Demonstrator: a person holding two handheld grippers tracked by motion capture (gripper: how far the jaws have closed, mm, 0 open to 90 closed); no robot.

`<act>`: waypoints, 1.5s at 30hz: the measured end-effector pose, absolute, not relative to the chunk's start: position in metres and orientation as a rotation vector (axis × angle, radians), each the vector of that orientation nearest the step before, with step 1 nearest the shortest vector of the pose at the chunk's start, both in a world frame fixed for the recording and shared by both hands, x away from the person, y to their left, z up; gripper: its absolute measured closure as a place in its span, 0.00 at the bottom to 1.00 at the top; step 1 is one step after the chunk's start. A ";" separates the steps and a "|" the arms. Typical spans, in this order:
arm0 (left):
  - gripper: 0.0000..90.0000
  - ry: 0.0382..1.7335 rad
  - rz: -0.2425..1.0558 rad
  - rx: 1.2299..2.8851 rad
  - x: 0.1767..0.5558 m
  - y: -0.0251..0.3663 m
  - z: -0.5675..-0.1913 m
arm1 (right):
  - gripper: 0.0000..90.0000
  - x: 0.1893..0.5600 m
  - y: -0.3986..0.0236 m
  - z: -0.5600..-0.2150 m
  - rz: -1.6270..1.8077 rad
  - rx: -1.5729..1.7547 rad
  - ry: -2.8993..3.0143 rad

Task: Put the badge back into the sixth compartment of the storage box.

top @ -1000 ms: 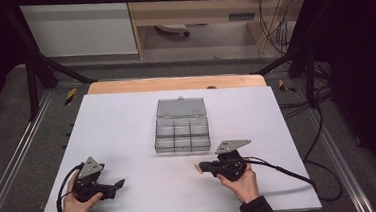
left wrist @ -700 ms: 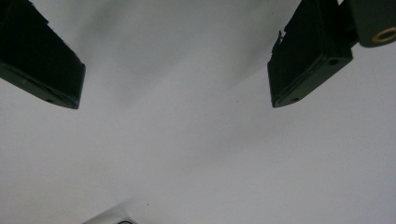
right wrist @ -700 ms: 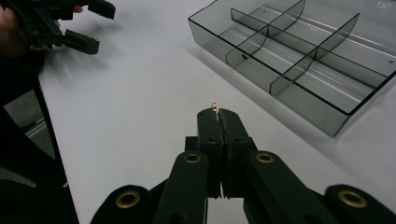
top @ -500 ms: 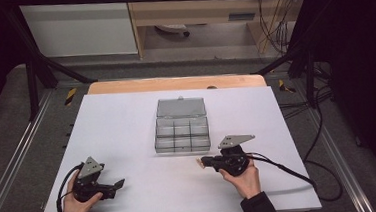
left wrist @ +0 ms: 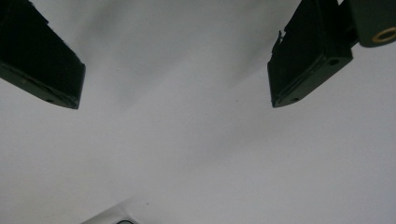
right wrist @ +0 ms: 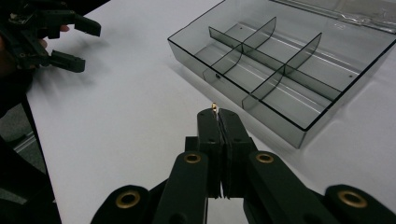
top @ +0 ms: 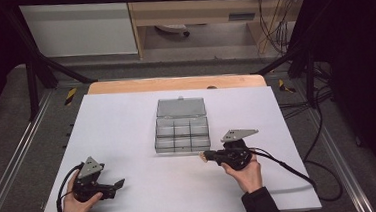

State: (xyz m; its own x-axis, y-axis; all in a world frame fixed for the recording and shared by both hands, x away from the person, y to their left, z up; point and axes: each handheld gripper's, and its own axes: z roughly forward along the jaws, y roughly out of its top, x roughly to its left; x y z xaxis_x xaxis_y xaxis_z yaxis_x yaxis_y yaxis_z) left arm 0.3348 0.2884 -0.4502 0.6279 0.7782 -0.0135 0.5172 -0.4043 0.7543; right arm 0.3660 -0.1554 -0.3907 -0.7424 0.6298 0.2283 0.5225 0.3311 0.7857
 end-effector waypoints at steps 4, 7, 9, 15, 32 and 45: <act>0.04 1.010 0.446 2.096 0.335 0.289 -0.450 | 0.99 0.369 -0.157 -0.389 1.380 1.081 2.460; 0.04 1.011 0.445 2.096 0.335 0.289 -0.450 | 0.99 0.371 -0.158 -0.388 1.383 1.090 2.449; 0.04 1.012 0.445 2.096 0.335 0.289 -0.450 | 0.99 0.373 -0.158 -0.387 1.387 1.095 2.444; 0.04 1.012 0.444 2.095 0.335 0.289 -0.450 | 0.99 0.377 -0.161 -0.385 1.389 1.114 2.427; 0.04 1.012 0.444 2.095 0.335 0.289 -0.450 | 0.99 0.396 -0.159 -0.375 1.358 1.144 2.395; 0.04 1.011 0.445 2.094 0.335 0.289 -0.450 | 0.99 0.414 -0.153 -0.371 1.341 1.172 2.379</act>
State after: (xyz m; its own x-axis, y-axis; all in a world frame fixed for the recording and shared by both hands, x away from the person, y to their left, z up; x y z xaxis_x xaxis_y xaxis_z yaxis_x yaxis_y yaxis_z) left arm 0.3348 0.2887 -0.4500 0.6265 0.7793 -0.0136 0.5166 -0.4021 0.7559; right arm 0.4136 -0.1531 -0.3715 -0.6769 0.7032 0.2175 0.5503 0.2871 0.7841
